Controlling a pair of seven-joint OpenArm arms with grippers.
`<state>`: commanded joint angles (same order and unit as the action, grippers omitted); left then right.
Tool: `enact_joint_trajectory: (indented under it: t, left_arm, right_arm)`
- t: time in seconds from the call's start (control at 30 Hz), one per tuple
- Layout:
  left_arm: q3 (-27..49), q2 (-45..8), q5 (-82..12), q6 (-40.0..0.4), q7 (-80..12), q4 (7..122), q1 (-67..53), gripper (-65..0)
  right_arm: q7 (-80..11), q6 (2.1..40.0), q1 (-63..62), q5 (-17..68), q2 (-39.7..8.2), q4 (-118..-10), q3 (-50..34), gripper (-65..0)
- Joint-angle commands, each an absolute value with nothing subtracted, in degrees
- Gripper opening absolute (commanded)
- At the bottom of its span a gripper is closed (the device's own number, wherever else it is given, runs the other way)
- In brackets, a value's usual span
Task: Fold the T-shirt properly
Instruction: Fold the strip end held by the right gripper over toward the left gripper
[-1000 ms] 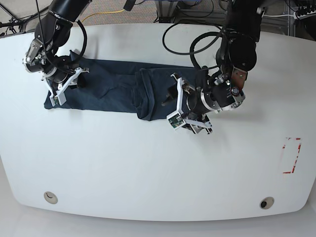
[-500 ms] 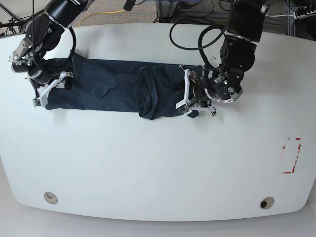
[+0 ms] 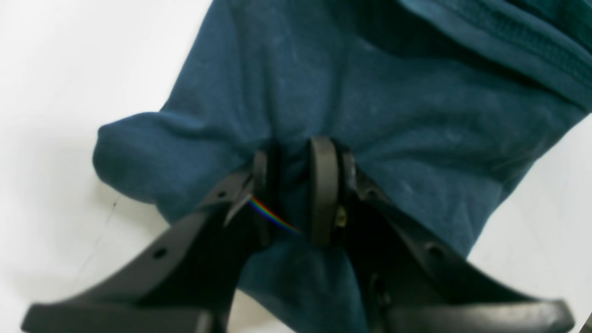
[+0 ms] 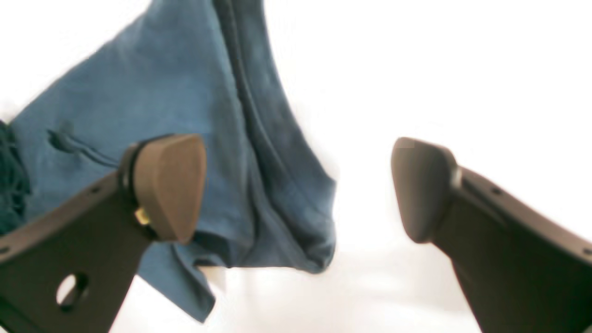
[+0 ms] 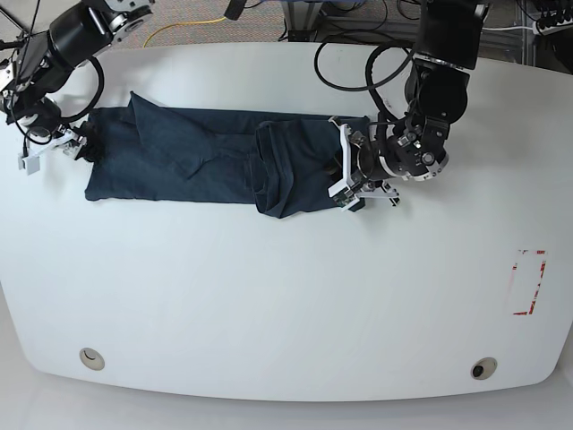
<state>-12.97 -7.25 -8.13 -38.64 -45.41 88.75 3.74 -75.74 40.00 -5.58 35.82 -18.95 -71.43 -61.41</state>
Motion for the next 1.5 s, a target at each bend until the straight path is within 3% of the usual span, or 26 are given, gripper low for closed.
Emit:
enact_joint_trajectory:
  t: [0.4,0.47,0.53,0.7,0.73,1.13,1.33,1.5]
  left_arm:
    - [-12.9,-7.3,-8.1,-38.6,-45.4,89.7,3.7,-55.8]
    - [-12.9,-7.3,-8.1,-38.6,-45.4,89.5,3.7,-55.8]
    - [-12.9,-7.3,-8.1,-38.6,-45.4,89.4,3.7,-56.0]
    - [-12.9,-7.3,-8.1,-38.6,-45.4,89.3,3.7,-56.0]
    - [-12.9,-7.3,-8.1,-38.6,-45.4,89.4,3.7,-56.0]
    - [-15.5,-5.1,-7.8,-38.3,-45.4,88.4,4.0,-56.0]
    - [-17.7,-2.1,-7.8,-38.4,-45.4,86.7,4.0,-56.0]
    - [-19.6,0.7,-7.7,-38.3,-45.4,85.5,4.1,-56.0]
  right_arm:
    - [-75.8,40.0,-1.9,39.3,-9.6,-78.7,-54.2,-5.7]
    - [-75.7,40.0,-1.8,39.2,-8.9,-79.2,-53.8,-10.0]
    - [-75.6,40.0,-1.8,39.2,-8.6,-79.2,-53.7,-20.9]
    - [-73.6,40.0,-1.9,39.6,-8.9,-79.3,-53.5,-59.9]
    - [-73.6,40.0,-1.9,39.7,-9.3,-79.6,-53.5,-65.0]
    - [-80.0,40.0,0.6,39.8,-10.4,-101.9,-53.1,-65.0]
    - [-80.0,40.0,3.5,39.8,-9.7,-115.8,-44.4,-65.0]
    - [-80.0,40.0,4.2,41.8,-9.2,-116.4,-37.9,-65.0]
